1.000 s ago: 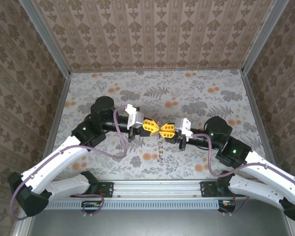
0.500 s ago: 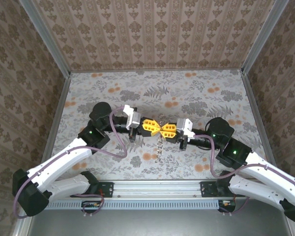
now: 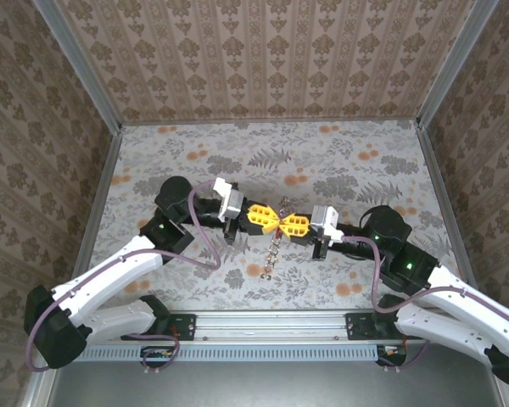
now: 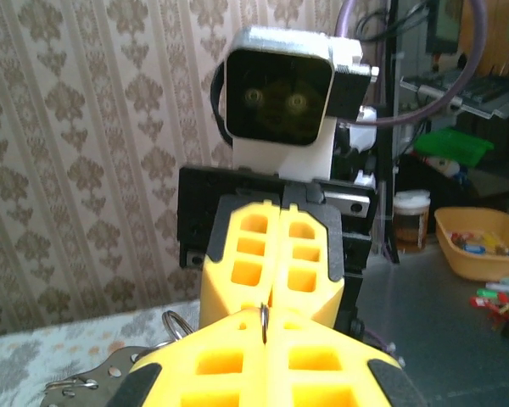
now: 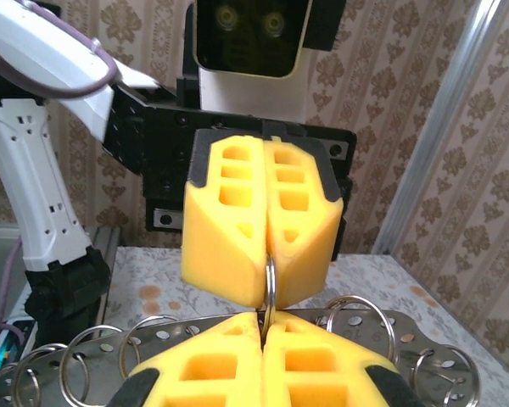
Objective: Put the keys on the keyring
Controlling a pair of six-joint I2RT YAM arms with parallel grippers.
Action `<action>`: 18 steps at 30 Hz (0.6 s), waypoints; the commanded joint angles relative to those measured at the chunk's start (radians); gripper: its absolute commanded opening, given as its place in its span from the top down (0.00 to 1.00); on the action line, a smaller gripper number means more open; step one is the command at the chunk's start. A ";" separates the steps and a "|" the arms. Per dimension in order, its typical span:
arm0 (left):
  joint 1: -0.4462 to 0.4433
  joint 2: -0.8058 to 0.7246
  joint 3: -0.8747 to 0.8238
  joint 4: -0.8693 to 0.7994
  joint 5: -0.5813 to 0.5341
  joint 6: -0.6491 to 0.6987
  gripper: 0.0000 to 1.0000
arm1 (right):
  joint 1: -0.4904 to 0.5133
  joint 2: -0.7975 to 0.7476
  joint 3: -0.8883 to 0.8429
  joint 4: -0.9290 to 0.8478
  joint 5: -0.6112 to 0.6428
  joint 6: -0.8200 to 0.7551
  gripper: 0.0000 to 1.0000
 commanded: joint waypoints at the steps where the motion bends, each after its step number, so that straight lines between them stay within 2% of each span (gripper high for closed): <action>1: -0.033 -0.058 0.138 -0.371 -0.109 0.225 0.99 | 0.005 -0.020 -0.005 -0.028 0.041 -0.003 1.00; 4: -0.083 -0.051 0.269 -0.727 -0.282 0.412 0.86 | 0.005 -0.015 0.003 -0.038 0.068 -0.002 1.00; 8: -0.121 -0.019 0.396 -0.961 -0.447 0.520 0.83 | 0.004 0.022 0.036 -0.089 0.094 -0.006 1.00; 11: -0.146 0.009 0.459 -1.066 -0.513 0.560 0.82 | 0.006 0.028 0.047 -0.104 0.104 -0.006 1.00; 18: -0.177 0.092 0.521 -1.144 -0.568 0.566 0.78 | 0.009 0.048 0.062 -0.127 0.111 -0.013 1.00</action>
